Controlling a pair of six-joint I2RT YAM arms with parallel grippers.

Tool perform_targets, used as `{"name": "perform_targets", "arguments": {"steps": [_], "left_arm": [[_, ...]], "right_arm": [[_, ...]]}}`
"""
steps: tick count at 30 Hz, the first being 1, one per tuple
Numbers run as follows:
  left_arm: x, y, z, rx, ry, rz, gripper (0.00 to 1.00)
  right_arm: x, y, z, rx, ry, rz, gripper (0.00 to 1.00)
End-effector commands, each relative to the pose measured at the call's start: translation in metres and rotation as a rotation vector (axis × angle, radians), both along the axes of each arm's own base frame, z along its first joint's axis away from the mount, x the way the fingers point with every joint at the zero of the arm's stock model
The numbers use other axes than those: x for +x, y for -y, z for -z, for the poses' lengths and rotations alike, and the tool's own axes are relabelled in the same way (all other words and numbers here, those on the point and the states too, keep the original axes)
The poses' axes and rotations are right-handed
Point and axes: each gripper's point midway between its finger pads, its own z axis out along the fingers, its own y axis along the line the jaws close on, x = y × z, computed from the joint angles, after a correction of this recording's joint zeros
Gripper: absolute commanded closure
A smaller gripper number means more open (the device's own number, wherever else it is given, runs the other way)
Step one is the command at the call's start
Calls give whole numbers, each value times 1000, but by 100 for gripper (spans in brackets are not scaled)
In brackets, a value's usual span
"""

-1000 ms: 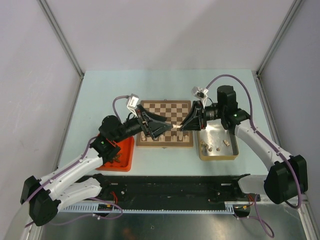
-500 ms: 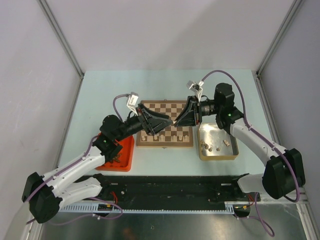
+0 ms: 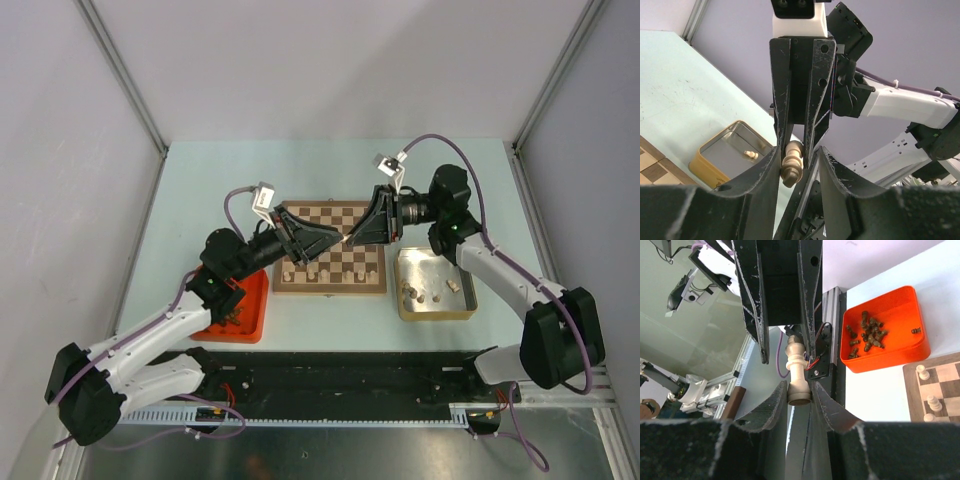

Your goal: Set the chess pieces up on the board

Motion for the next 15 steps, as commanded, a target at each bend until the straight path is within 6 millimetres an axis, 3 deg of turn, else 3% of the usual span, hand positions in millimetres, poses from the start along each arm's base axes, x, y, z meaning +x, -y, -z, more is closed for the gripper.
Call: {"name": "perform_targets", "arguments": {"steps": [1, 12, 15], "left_arm": [[-3, 0, -7, -19, 37, 9, 60], [-1, 0, -4, -12, 34, 1, 58], [0, -1, -4, -11, 37, -5, 63]], "right_arm": [[8, 1, -15, 52, 22, 33, 90], [10, 2, -12, 57, -3, 33, 91], [10, 2, -11, 56, -8, 32, 91]]}}
